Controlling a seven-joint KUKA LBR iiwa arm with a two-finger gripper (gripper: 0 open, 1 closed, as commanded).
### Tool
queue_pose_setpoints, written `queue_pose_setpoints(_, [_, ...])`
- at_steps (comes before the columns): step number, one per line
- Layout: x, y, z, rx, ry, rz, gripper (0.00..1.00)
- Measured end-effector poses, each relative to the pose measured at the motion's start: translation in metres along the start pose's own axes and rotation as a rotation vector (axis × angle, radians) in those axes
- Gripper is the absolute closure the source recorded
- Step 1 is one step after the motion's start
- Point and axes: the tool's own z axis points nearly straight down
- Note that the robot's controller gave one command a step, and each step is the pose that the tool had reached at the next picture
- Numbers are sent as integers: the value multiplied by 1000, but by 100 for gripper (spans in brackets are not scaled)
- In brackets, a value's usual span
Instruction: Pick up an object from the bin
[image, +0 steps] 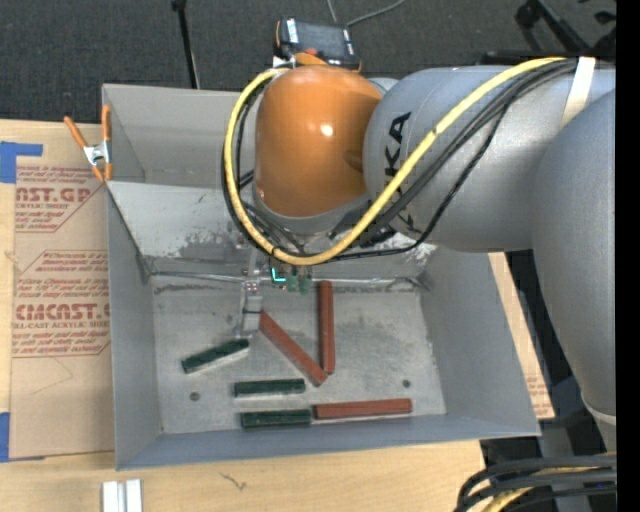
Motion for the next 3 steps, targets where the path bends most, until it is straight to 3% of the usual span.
queue_pose_setpoints(1, [-2, -1, -5, -1, -8, 2, 0])
queue_pose_setpoints(2, [10, 6, 80, -1, -11, -84, 0])
queue_pose_setpoints(3, [15, 5, 123, 1, -3, -120, 0])
